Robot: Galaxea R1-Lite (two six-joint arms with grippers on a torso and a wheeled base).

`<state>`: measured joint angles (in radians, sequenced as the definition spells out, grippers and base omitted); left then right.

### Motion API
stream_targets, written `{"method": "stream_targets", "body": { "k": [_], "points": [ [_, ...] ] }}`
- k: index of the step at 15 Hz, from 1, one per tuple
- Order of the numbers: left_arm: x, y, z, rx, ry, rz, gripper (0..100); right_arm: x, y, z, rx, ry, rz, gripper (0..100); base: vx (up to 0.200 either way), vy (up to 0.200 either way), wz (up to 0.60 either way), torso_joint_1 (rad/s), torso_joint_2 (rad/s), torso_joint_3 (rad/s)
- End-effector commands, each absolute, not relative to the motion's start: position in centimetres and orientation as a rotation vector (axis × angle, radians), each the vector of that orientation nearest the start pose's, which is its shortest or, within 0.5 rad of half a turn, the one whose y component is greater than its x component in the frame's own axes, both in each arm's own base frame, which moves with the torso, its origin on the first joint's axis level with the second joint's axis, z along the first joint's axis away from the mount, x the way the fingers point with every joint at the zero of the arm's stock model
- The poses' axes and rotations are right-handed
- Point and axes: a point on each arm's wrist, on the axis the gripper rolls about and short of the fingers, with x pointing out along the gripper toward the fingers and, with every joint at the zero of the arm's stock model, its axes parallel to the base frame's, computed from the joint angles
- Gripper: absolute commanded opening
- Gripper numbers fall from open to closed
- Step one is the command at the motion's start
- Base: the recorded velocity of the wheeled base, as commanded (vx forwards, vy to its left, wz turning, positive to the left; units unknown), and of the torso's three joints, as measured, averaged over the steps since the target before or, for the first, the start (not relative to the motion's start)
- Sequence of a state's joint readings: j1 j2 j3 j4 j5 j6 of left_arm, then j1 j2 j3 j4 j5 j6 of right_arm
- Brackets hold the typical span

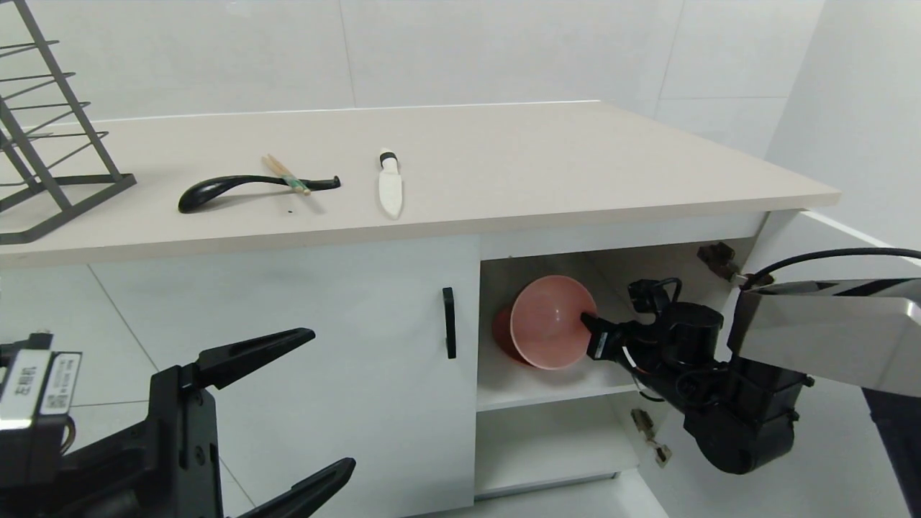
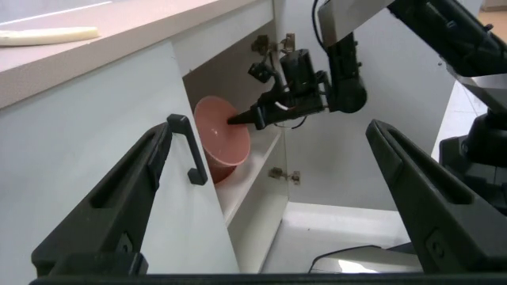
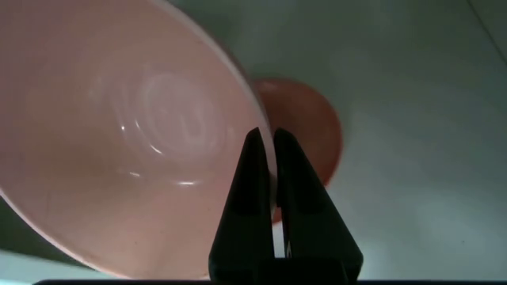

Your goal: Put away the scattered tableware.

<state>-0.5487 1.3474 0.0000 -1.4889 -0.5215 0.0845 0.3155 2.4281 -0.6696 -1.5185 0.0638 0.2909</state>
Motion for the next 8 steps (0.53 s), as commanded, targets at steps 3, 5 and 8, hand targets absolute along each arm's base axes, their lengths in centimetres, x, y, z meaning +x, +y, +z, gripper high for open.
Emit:
{"method": "stream_targets", "body": {
  "k": [3, 5, 8],
  "points": [
    [11.7, -8.7, 15.1, 0.073, -0.173, -1.077, 100, 36.5, 11.8, -3.2, 0.258, 0.311, 0.349, 0, 0.000, 0.000, 0.00, 0.000, 0.00, 0.000],
    [11.7, -8.7, 15.1, 0.075, -0.174, -1.078, 100, 37.0, 11.9, -4.1, 0.255, 0.318, 0.348, 0, 0.000, 0.000, 0.00, 0.000, 0.00, 0.000],
    [11.7, -8.7, 15.1, 0.075, -0.174, -1.080, 100, 37.9, 12.0, -4.8, 0.255, 0.329, 0.340, 0, 0.000, 0.000, 0.00, 0.000, 0.00, 0.000]
  ]
}}
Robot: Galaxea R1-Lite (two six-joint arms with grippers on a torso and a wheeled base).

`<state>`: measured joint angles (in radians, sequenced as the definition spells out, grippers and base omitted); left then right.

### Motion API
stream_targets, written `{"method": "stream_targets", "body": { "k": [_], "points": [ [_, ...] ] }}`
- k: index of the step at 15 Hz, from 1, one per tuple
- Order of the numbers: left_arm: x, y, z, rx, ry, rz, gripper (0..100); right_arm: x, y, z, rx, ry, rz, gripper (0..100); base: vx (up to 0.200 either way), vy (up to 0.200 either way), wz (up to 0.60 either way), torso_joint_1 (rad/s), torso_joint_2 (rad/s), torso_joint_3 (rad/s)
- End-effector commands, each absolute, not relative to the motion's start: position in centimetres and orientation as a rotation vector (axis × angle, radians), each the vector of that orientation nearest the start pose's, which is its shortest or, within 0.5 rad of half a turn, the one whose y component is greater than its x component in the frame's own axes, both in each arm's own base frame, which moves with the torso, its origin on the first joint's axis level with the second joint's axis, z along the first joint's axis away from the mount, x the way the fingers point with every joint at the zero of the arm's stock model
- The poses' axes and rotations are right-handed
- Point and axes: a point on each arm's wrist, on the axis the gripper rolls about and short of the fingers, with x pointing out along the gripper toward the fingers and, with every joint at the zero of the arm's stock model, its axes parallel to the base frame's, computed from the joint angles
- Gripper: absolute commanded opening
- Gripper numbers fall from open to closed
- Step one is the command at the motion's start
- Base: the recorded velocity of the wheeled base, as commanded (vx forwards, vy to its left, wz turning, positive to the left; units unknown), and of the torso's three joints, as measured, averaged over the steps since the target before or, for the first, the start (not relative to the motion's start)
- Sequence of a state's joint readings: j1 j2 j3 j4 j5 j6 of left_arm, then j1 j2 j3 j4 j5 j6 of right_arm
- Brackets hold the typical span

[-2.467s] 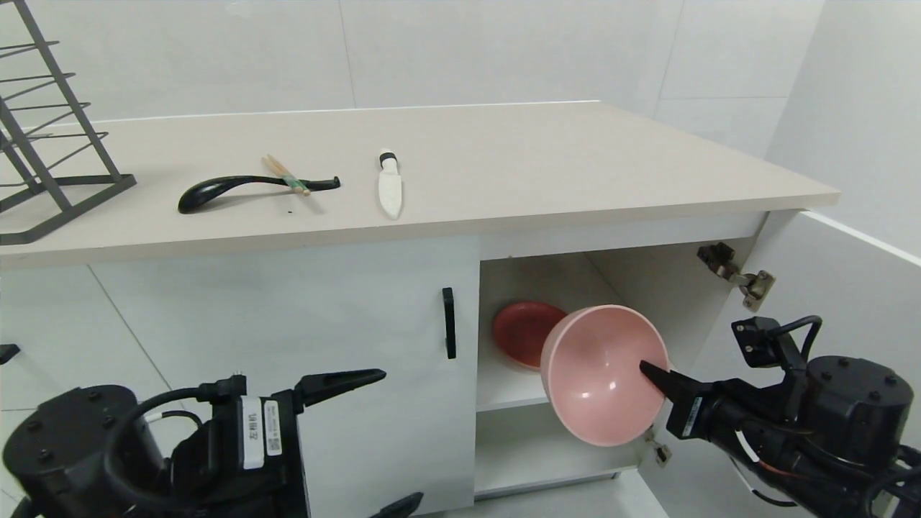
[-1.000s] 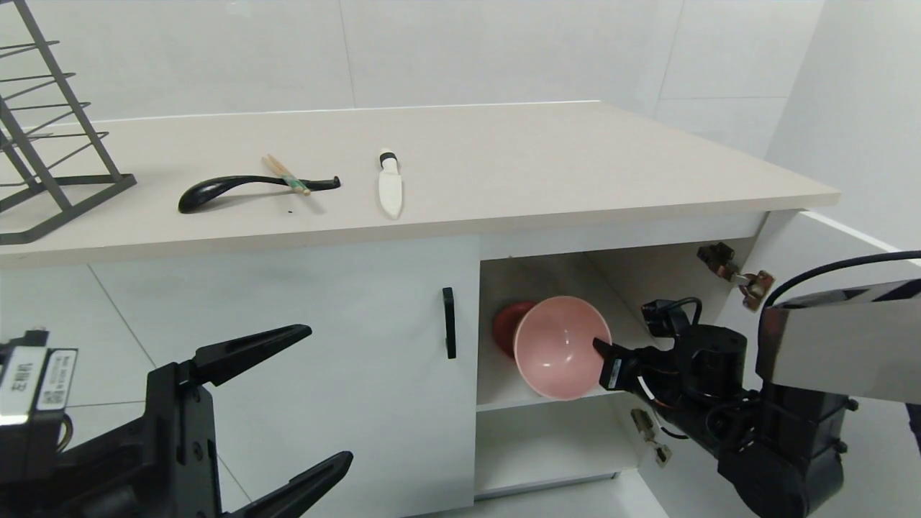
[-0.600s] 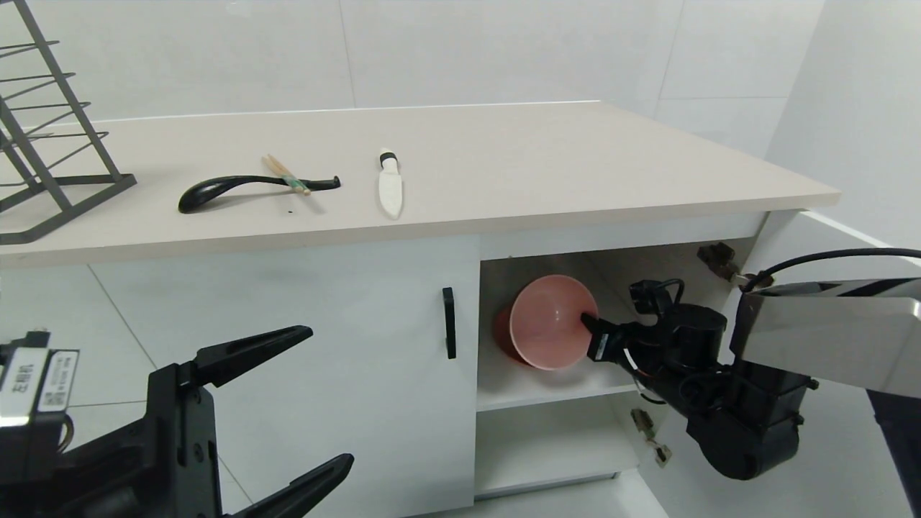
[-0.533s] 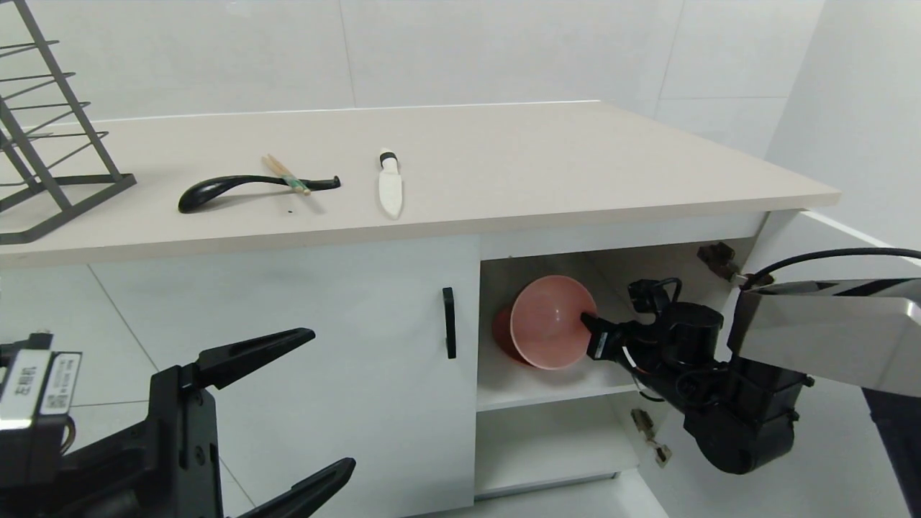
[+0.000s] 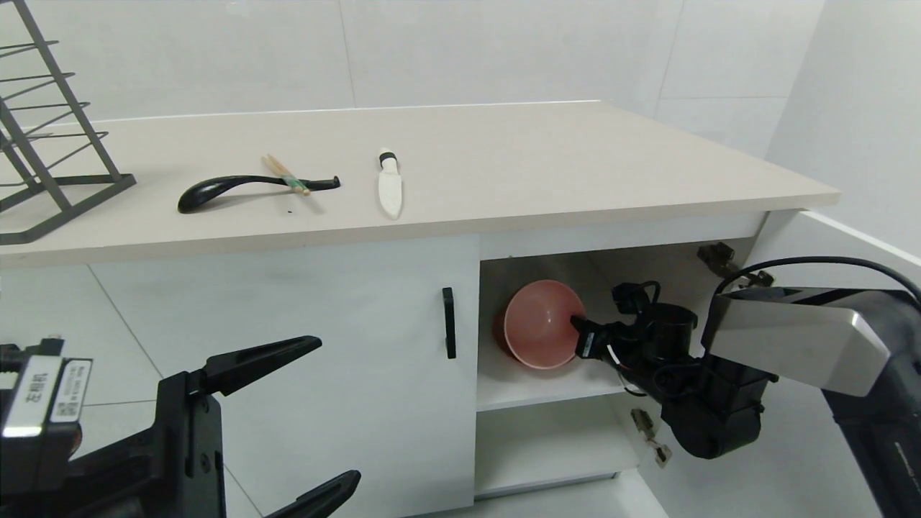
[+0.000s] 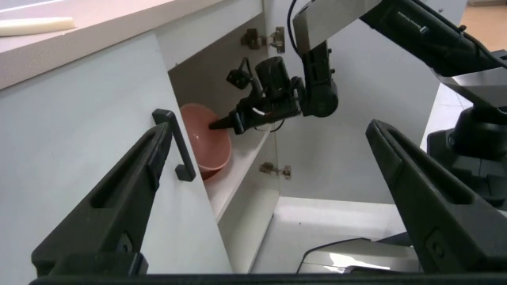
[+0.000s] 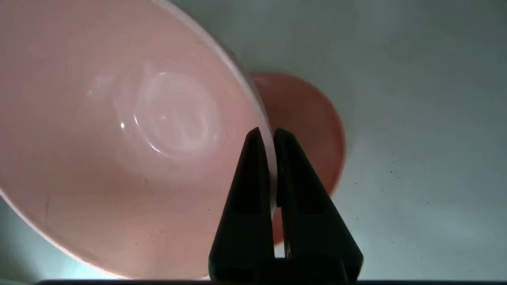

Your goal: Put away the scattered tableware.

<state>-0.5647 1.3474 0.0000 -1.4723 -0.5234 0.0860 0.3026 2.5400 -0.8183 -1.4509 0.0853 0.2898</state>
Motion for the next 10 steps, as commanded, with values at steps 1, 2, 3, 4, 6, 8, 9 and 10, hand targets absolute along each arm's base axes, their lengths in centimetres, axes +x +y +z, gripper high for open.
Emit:
{"method": "stream_targets", "body": {
  "k": [1, 2, 3, 4, 6, 8, 9, 10],
  "points": [
    [11.66, -8.72, 15.07, 0.075, -0.174, -1.080, 100, 38.19, 11.98, -4.97, 0.254, 0.334, 0.337, 0, 0.000, 0.000, 0.00, 0.000, 0.00, 0.000],
    [11.68, -8.73, 15.05, 0.075, -0.172, -1.080, 100, 38.36, 12.03, -4.92, 0.255, 0.329, 0.338, 0, 0.000, 0.000, 0.00, 0.000, 0.00, 0.000],
    [11.68, -8.73, 15.05, 0.075, -0.172, -1.080, 100, 38.43, 12.04, -4.99, 0.254, 0.334, 0.336, 0, 0.000, 0.000, 0.00, 0.000, 0.00, 0.000],
    [11.68, -8.73, 15.05, 0.075, -0.172, -1.080, 100, 38.41, 11.97, -5.11, 0.253, 0.345, 0.331, 0, 0.000, 0.000, 0.00, 0.000, 0.00, 0.000],
    [11.70, -8.71, 15.04, 0.075, -0.171, -1.079, 100, 38.42, 11.89, -5.33, 0.250, 0.358, 0.321, 0, 0.000, 0.000, 0.00, 0.000, 0.00, 0.000],
    [11.68, -8.73, 15.04, 0.075, -0.171, -1.080, 100, 38.41, 11.89, -5.35, 0.250, 0.359, 0.318, 0, 0.000, 0.000, 0.00, 0.000, 0.00, 0.000],
    [11.70, -8.71, 15.04, 0.075, -0.171, -1.079, 100, 38.45, 11.77, -5.35, 0.250, 0.358, 0.313, 0, 0.000, 0.000, 0.00, 0.000, 0.00, 0.000],
    [11.70, -8.71, 15.04, 0.075, -0.171, -1.079, 100, 38.50, 11.59, -5.41, 0.251, 0.359, 0.308, 0, 0.000, 0.000, 0.00, 0.000, 0.00, 0.000]
  ]
}}
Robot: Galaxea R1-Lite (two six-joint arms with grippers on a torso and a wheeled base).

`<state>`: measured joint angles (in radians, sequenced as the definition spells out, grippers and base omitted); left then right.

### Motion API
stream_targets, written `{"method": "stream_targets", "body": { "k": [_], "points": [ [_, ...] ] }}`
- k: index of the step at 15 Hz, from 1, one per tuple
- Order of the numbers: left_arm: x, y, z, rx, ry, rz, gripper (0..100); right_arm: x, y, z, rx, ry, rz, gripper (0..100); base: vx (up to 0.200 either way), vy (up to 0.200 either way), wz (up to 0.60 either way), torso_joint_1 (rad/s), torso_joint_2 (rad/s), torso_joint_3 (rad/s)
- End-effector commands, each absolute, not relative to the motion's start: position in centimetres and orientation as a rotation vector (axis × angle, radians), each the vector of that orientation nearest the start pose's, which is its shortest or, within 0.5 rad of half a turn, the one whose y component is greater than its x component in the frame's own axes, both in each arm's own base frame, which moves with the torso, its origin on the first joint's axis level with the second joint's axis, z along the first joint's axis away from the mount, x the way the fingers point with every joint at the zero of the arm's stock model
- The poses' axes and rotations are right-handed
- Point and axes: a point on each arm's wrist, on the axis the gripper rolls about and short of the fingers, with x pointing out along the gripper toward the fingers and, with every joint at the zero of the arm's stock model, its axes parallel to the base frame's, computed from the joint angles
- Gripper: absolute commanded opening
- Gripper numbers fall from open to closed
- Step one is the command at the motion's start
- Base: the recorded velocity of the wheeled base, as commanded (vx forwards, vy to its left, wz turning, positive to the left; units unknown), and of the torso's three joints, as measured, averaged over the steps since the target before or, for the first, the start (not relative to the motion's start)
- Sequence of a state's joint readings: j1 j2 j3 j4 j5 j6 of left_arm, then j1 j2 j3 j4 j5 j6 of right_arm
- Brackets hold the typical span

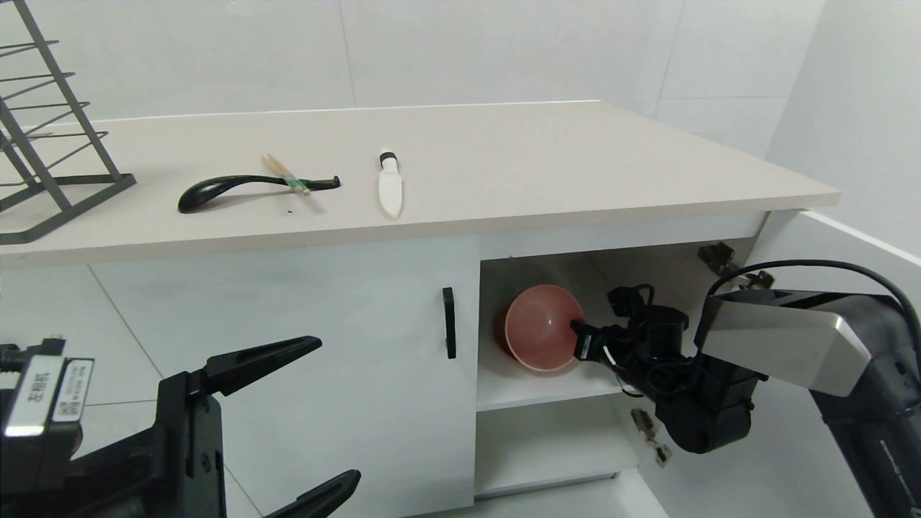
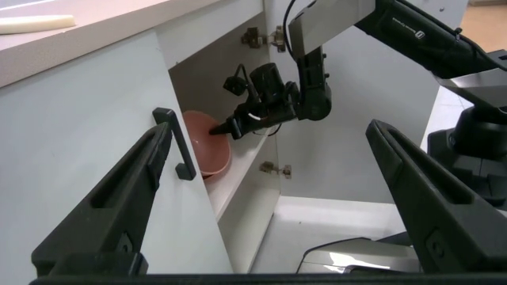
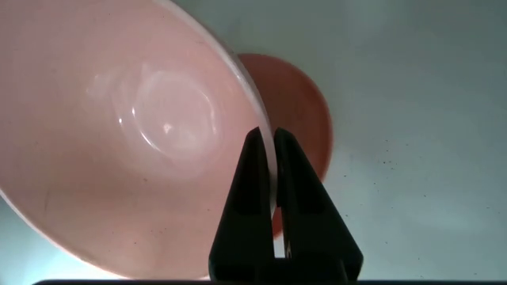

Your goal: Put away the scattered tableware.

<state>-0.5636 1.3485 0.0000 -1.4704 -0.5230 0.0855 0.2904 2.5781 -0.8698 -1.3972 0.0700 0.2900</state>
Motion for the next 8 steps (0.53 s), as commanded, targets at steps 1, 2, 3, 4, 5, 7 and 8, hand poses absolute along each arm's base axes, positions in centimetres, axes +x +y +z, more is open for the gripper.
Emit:
{"method": "stream_targets", "body": {
  "k": [1, 2, 3, 4, 5, 7, 8],
  "points": [
    [11.70, -8.71, 15.04, 0.075, -0.171, -1.079, 100, 38.57, 11.41, -5.51, 0.251, 0.360, 0.304, 0, 0.000, 0.000, 0.00, 0.000, 0.00, 0.000],
    [11.68, -8.73, 15.04, 0.075, -0.171, -1.080, 100, 38.56, 11.24, -5.88, 0.248, 0.365, 0.283, 0, 0.000, 0.000, 0.00, 0.000, 0.00, 0.000],
    [11.66, -8.72, 15.07, 0.075, -0.174, -1.080, 100, 38.50, 11.21, -6.18, 0.246, 0.370, 0.273, 100, 0.000, 0.000, 0.00, 0.000, 0.00, 0.000],
    [11.68, -8.70, 15.07, 0.075, -0.174, -1.078, 100, 38.45, 11.25, -6.25, 0.246, 0.372, 0.274, 100, 0.000, 0.000, 0.00, 0.000, 0.00, 0.000],
    [11.68, -8.70, 15.07, 0.075, -0.174, -1.078, 100, 38.39, 11.36, -6.26, 0.244, 0.372, 0.277, 100, 0.000, 0.000, 0.00, 0.000, 0.00, 0.000],
    [11.66, -8.72, 15.07, 0.075, -0.174, -1.080, 100, 38.37, 11.55, -6.09, 0.239, 0.364, 0.284, 100, 0.000, 0.000, 0.00, 0.000, 0.00, 0.000],
    [11.68, -8.70, 15.07, 0.075, -0.174, -1.078, 100, 38.42, 11.51, -5.97, 0.207, 0.347, 0.292, 100, 0.000, 0.000, 0.00, 0.000, 0.00, 0.000]
  ]
}}
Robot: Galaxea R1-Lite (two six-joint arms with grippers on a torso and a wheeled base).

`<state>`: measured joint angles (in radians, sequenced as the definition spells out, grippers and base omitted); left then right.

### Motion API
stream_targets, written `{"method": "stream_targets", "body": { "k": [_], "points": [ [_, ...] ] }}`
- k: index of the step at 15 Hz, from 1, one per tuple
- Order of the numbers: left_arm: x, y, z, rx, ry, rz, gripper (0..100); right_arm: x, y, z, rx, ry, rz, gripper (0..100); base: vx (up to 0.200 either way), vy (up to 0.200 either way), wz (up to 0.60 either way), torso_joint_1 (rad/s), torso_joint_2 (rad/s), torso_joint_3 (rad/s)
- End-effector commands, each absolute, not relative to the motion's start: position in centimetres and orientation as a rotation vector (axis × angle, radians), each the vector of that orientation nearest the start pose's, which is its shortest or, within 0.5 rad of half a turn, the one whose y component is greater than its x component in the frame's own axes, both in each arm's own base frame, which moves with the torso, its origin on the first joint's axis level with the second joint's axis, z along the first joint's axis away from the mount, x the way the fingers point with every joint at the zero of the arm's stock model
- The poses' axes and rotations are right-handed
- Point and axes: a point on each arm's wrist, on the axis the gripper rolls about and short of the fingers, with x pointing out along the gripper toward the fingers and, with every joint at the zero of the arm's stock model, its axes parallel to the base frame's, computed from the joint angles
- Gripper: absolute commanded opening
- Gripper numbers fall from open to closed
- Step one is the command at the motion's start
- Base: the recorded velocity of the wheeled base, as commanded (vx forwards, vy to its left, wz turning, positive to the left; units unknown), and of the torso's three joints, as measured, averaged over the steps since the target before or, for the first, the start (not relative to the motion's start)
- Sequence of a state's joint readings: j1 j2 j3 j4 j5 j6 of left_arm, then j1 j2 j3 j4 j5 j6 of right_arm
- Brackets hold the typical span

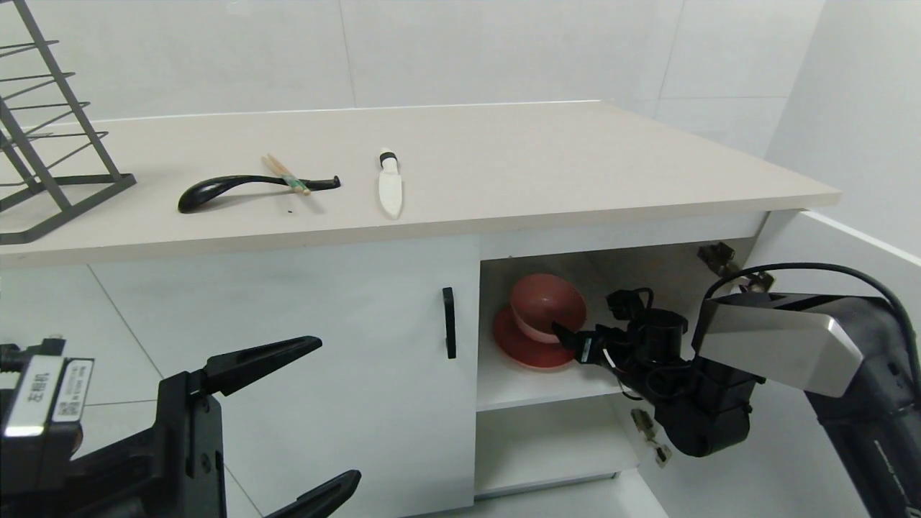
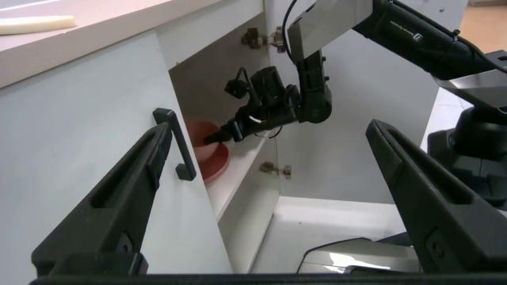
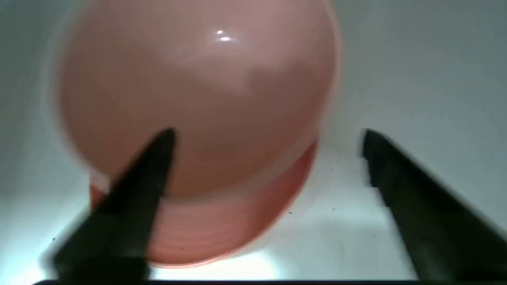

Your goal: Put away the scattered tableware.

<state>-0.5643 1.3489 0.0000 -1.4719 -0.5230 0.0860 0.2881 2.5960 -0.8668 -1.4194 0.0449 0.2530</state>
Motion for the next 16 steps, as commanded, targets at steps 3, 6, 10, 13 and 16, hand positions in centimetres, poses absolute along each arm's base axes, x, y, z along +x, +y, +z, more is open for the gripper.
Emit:
{"method": "stream_targets", "body": {
  "k": [3, 6, 10, 13, 16],
  "points": [
    [11.7, -8.7, 15.1, 0.075, -0.172, -1.079, 100, 38.0, 12.0, -5.0, 0.185, 0.310, 0.317, 100, 0.000, 0.000, 0.00, 0.000, 0.00, 0.000],
    [11.7, -8.7, 15.1, 0.075, -0.174, -1.080, 100, 37.0, 12.1, -3.1, 0.158, 0.280, 0.335, 100, 0.000, 0.000, 0.00, 0.000, 0.00, 0.000],
    [11.7, -8.7, 15.0, 0.075, -0.171, -1.079, 100, 32.2, 11.8, -1.1, 0.065, 0.294, 0.376, 100, 0.000, 0.000, 0.00, 0.000, 0.00, 0.000],
    [11.8, -8.7, 15.0, 0.073, -0.166, -1.077, 100, 27.9, 12.1, 1.1, 0.017, 0.332, 0.432, 100, 0.000, 0.000, 0.00, 0.000, 0.00, 0.000],
    [11.6, -9.0, 14.9, 0.063, -0.150, -1.097, 100, 23.3, 11.5, 6.3, 0.027, 0.240, 0.485, 100, 0.000, 0.000, 0.00, 0.000, 0.00, 0.000]
  ]
}}
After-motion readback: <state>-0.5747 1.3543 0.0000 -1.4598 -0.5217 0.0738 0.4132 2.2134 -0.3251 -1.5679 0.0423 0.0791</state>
